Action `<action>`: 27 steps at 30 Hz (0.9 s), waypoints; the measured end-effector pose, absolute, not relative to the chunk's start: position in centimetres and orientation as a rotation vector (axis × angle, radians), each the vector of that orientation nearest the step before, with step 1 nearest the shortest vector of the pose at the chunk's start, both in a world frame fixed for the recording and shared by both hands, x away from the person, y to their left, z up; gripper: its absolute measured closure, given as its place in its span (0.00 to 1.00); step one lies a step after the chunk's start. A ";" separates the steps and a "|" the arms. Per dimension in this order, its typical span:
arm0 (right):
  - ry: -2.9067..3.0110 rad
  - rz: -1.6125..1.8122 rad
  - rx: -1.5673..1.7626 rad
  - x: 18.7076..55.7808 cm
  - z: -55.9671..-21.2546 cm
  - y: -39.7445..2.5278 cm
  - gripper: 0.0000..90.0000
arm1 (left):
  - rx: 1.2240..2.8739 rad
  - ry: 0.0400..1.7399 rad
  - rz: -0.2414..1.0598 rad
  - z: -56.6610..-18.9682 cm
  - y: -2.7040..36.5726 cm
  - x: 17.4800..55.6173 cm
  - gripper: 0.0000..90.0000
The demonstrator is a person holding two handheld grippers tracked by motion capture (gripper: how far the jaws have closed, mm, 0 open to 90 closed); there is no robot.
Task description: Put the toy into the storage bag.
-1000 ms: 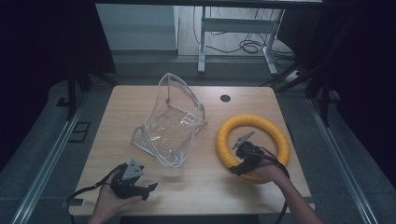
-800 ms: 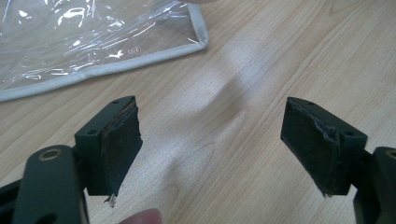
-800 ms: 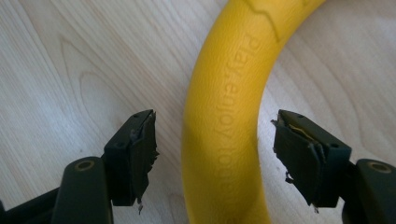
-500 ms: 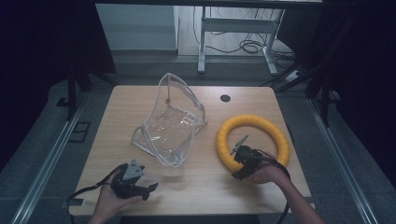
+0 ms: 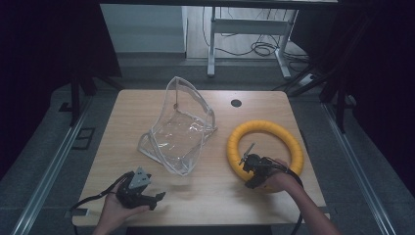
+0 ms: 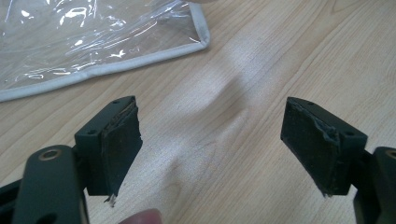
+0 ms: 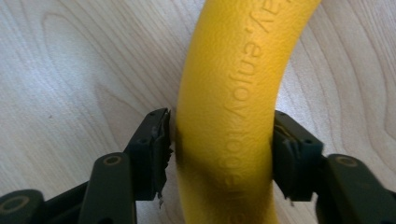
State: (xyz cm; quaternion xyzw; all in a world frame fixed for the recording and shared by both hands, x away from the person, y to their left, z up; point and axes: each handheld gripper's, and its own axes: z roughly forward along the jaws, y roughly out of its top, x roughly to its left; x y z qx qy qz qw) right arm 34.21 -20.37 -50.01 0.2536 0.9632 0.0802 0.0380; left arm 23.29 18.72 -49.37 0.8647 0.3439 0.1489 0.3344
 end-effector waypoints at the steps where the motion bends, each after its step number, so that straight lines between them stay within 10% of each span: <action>1: 2.958 0.222 0.783 34.4 -50.0 -20.3 0.54 | 2.257 0.898 0.389 -49.4 18.7 23.3 0.22; 27: 2.934 0.367 0.804 34.9 -46.8 -21.3 0.57 | 2.256 0.897 0.390 -49.4 18.7 23.3 0.22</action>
